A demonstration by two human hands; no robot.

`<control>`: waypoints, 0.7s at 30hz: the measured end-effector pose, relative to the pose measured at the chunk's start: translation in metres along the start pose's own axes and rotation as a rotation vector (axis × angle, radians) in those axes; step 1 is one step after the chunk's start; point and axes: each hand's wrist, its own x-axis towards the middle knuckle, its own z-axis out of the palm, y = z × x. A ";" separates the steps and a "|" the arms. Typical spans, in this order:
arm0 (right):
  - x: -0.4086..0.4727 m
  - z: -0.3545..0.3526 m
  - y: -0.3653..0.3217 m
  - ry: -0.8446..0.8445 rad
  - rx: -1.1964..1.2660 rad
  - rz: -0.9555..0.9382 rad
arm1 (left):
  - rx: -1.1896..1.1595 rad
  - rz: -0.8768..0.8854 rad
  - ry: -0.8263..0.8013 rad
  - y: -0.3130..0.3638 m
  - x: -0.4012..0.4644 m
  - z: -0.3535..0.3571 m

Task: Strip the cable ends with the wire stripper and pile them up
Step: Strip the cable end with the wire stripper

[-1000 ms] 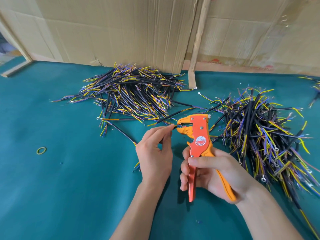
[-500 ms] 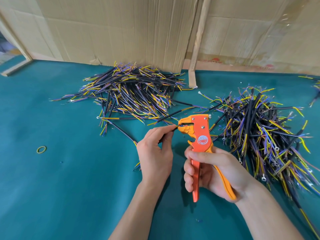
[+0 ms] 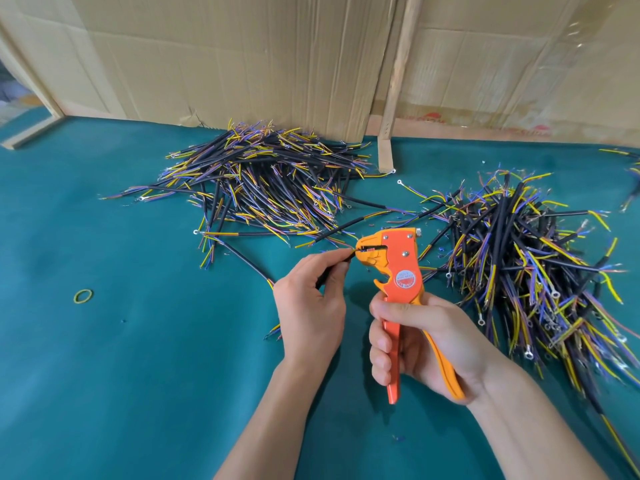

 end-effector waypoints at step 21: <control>-0.003 -0.009 -0.006 0.019 0.096 -0.078 | 0.073 -0.055 0.073 0.006 0.002 0.001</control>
